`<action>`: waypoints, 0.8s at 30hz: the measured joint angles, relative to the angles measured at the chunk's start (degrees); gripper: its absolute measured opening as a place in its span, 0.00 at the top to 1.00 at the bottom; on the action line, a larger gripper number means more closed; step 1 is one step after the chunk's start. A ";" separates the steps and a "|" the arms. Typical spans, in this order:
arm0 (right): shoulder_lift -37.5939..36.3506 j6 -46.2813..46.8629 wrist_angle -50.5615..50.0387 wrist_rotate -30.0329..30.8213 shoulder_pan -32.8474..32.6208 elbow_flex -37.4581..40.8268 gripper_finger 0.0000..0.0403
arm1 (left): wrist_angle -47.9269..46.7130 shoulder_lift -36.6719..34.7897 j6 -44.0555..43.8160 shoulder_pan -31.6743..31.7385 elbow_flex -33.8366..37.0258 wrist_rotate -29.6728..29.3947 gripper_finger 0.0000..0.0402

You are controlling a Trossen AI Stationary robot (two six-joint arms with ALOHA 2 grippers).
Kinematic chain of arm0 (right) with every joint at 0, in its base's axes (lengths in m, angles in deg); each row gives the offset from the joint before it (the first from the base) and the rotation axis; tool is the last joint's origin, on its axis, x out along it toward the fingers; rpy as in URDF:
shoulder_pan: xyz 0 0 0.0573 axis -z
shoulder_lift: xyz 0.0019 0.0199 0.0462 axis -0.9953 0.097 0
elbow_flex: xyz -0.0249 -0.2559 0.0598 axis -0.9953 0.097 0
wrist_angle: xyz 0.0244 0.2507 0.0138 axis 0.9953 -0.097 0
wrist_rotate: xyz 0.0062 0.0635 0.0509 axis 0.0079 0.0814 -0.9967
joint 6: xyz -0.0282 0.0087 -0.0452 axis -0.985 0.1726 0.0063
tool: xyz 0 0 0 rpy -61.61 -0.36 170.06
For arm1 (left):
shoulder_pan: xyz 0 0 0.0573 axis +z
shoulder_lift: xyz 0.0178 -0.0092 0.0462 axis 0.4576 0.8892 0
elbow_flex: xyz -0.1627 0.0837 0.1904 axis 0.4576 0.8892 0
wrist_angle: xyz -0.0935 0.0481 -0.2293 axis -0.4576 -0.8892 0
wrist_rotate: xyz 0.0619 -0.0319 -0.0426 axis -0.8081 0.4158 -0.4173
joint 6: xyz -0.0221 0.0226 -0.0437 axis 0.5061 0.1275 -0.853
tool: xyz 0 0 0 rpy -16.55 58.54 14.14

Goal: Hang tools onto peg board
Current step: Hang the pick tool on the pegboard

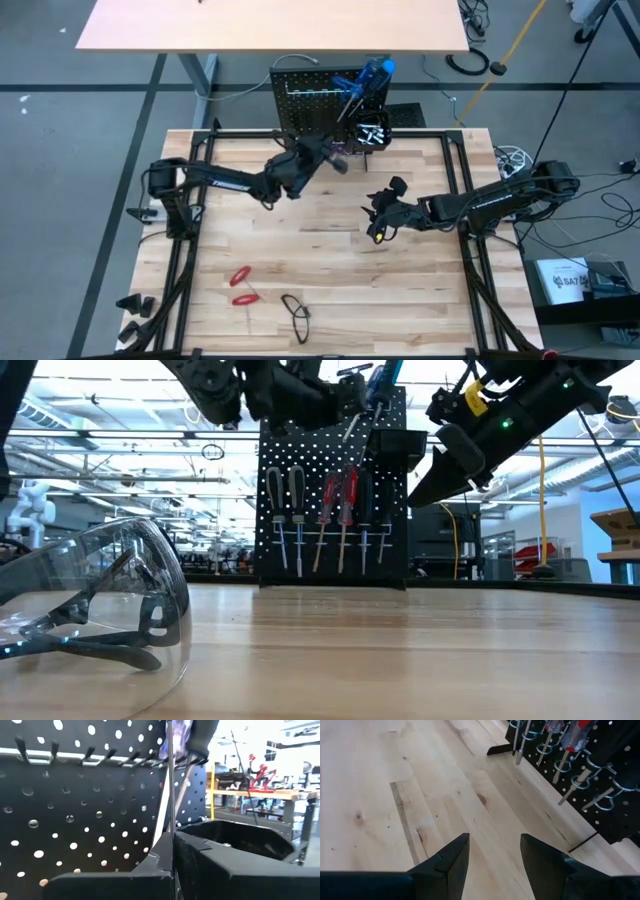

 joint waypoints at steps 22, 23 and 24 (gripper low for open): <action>0.04 0.92 0.24 -0.24 0.77 3.61 0.58 | 2.51 2.39 3.00 0.58 -1.00 -3.26 0.99; 0.04 0.92 0.26 -0.24 0.75 3.61 0.58 | 2.67 2.37 2.97 0.71 -1.00 -3.26 0.99; 0.04 0.94 0.26 -0.24 0.74 3.61 0.58 | 2.70 2.37 2.94 0.82 -1.00 -3.26 0.99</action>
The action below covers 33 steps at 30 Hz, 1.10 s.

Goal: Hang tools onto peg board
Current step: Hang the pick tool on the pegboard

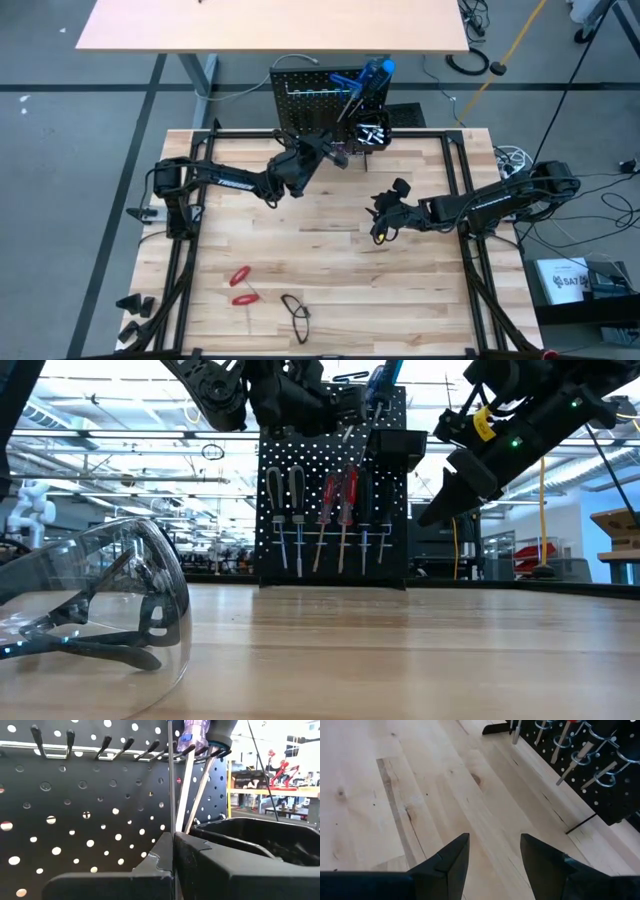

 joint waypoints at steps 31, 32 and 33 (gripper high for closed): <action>0.00 0.59 2.85 -0.53 0.00 -0.02 0.58 | -16.87 -0.07 -11.64 2.84 0.17 0.11 0.95; 0.00 0.39 3.22 -1.31 0.00 -0.02 0.58 | -16.93 -0.07 -11.62 2.84 0.17 0.13 0.94; 0.00 0.34 3.50 -1.73 0.00 -0.02 0.58 | -16.95 -0.09 -11.52 2.86 0.17 0.15 0.94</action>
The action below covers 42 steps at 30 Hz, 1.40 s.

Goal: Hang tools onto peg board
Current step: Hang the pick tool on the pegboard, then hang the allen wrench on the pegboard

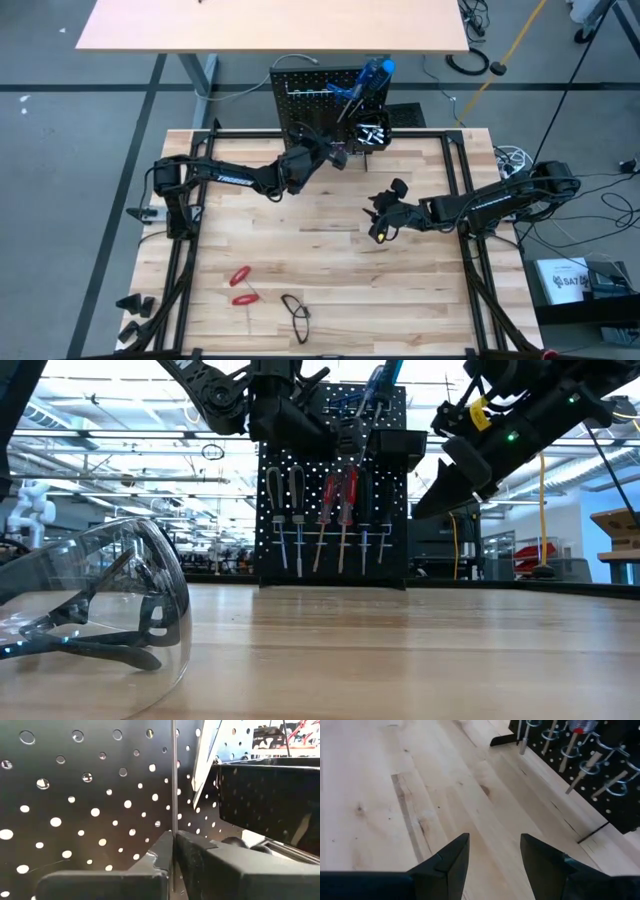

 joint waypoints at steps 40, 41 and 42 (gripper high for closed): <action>0.00 0.83 -0.12 -3.02 -0.04 -0.02 0.58 | -63.70 -29.63 -9.68 -27.76 2.21 9.08 0.60; -0.02 0.87 -0.04 -3.24 -0.04 -0.02 0.58 | -66.18 -30.39 -10.91 -29.02 2.21 13.20 0.60; 0.00 0.91 0.20 -3.98 -0.04 -0.02 0.58 | -68.49 -31.00 -12.39 -30.11 2.21 17.45 0.60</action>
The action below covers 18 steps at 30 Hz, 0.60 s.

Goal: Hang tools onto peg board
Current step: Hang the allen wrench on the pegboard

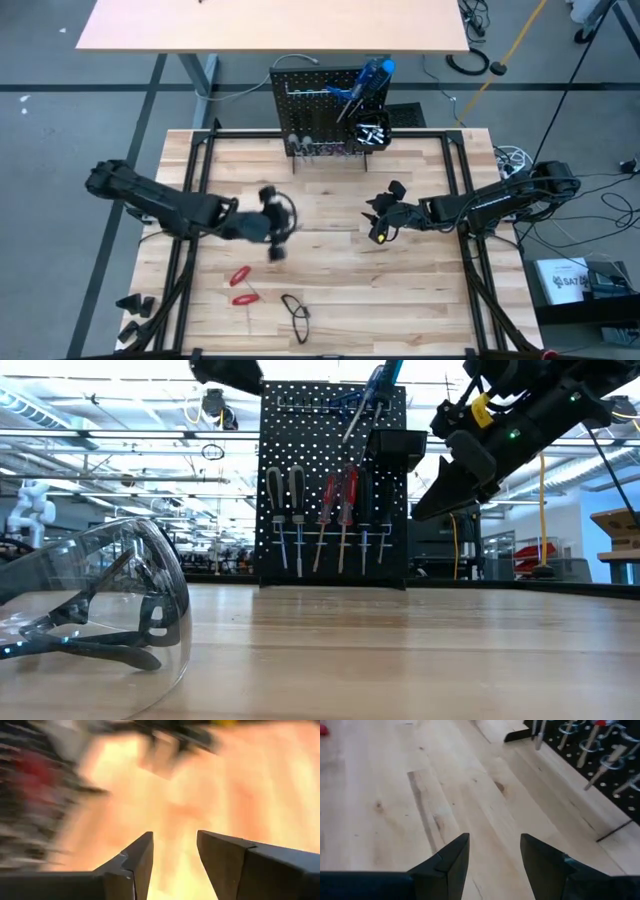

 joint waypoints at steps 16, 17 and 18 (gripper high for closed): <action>-0.02 1.33 3.84 -2.04 0.00 0.00 0.58 | -30.63 4.39 -38.14 -14.77 0.00 23.33 0.60; -0.02 1.33 3.84 -2.04 0.00 0.00 0.58 | -30.59 5.03 -40.80 -15.00 0.00 22.98 0.60; -0.02 1.33 3.84 -2.04 0.00 0.00 0.58 | -30.56 5.65 -43.80 -15.08 0.00 22.64 0.60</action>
